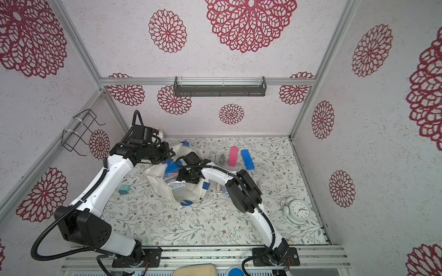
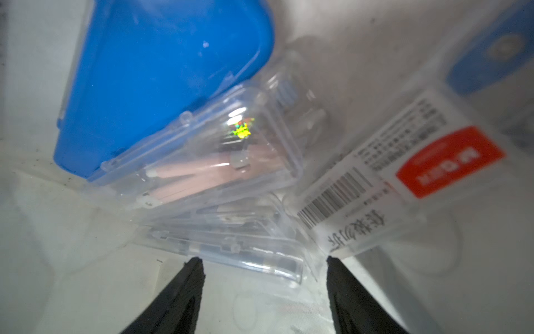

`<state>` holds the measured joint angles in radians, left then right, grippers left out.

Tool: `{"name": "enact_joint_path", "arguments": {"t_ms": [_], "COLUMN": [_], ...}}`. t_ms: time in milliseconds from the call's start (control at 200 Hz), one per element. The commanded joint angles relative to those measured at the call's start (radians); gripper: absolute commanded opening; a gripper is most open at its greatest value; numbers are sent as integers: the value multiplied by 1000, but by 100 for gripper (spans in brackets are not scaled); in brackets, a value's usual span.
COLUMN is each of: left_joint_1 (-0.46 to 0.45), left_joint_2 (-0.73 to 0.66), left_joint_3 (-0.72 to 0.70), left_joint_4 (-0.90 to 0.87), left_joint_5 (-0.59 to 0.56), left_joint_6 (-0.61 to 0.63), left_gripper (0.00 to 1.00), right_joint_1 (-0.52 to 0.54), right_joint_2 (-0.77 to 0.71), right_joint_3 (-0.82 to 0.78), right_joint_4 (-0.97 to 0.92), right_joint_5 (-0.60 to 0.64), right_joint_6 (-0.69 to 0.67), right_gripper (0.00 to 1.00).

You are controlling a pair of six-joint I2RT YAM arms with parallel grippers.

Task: Take out the compass set from the canvas bag
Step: Pick up the compass set from the canvas bag.

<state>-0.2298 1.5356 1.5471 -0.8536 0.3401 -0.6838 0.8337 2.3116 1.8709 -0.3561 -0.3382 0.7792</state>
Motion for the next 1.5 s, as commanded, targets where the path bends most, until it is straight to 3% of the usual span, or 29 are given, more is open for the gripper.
{"name": "enact_joint_path", "arguments": {"t_ms": [0, 245, 455, 760, 1056, 1276, 1346, 1491], "left_joint_1": [-10, -14, -16, -15, -14, -13, -13, -14], "left_joint_2": [-18, -4, 1, 21, 31, 38, 39, 41], "left_joint_3": [17, 25, 33, 54, 65, 74, 77, 82], "left_joint_4": [19, 15, 14, 3, -1, -1, -4, -6], "left_joint_5": [22, 22, 21, 22, 16, 16, 13, 12], "left_joint_6": [-12, -8, -2, 5, 13, 9, 11, 9], "left_gripper": [0, 0, 0, 0, 0, 0, 0, 0], "right_joint_1": [-8, -18, -25, -25, -41, -41, -41, -41], "right_joint_2": [-2, 20, 59, 99, -77, -106, -113, -89], "right_joint_3": [-15, -33, 5, 39, -213, -282, -300, -283], "right_joint_4": [108, 206, 48, 69, 419, 494, 516, 500], "right_joint_5": [-87, -188, -140, -190, -282, -328, -338, -340], "right_joint_6": [17, 60, 6, 15, 113, 118, 119, 110], "right_gripper": [70, 68, 70, 70, 50, 40, 40, 54]}}
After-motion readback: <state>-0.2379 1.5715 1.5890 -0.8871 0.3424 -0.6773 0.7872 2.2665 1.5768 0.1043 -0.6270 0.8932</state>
